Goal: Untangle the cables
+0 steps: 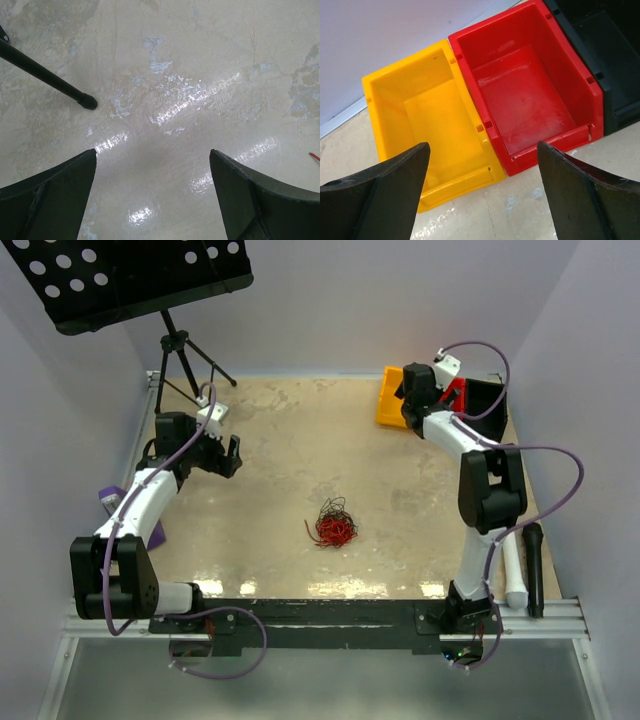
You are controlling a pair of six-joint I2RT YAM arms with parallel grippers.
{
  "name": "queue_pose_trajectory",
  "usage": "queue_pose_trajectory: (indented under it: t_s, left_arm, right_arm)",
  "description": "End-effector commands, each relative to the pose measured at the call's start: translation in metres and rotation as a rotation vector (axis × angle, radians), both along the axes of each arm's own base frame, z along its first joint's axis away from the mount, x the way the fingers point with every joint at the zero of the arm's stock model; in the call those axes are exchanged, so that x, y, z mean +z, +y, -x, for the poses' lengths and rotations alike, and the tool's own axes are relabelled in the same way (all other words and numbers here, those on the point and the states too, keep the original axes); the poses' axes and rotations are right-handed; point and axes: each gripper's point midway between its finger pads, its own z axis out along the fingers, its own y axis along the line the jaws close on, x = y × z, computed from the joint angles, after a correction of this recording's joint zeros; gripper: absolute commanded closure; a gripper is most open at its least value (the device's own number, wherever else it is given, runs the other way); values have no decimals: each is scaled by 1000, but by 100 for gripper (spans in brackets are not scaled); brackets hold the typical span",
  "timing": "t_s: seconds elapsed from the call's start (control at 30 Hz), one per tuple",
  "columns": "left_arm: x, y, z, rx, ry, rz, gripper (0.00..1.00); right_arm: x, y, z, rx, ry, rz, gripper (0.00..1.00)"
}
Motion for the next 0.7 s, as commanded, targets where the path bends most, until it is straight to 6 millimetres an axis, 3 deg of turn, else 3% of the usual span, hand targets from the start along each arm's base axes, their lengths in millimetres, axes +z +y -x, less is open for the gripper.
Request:
queue_pose_trajectory:
  t_s: [0.0,0.13,0.47,0.67]
  left_arm:
    - [5,-1,-6,-33,-51,-5,0]
    - [1,-2,-3,-41,-40,-5,0]
    - [-4,-2,1,-45,-35,-9,0]
    - [-2,-2,1,-45,-40,-8,0]
  right_arm:
    - [24,1,-18,-23,-53,8,9]
    - [7,0,-24,-40,-9,27,9]
    - [-12,-19,-21,-129,44,91,11]
    - [-27,-20,-23,-121,86,103,12]
